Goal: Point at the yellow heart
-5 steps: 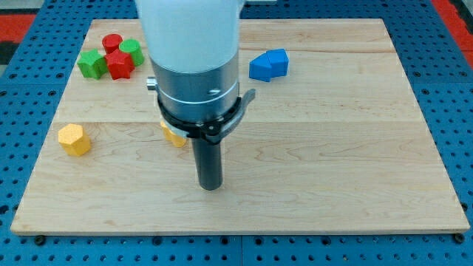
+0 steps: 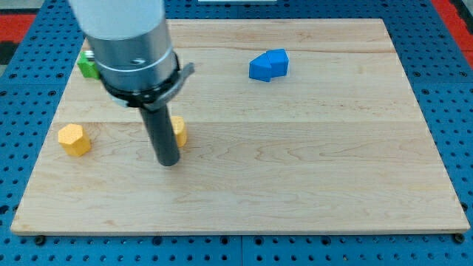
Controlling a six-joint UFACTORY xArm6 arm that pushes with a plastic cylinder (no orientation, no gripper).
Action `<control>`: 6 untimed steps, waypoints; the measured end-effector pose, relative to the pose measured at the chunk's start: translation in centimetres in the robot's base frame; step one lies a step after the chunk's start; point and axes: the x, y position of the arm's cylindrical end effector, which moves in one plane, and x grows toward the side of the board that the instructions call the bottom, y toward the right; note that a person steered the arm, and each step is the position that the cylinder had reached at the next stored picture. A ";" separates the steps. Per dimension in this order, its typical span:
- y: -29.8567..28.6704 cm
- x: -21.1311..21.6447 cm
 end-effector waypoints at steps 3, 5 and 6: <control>-4.4 -0.4; -2.5 -2.0; 0.5 -2.2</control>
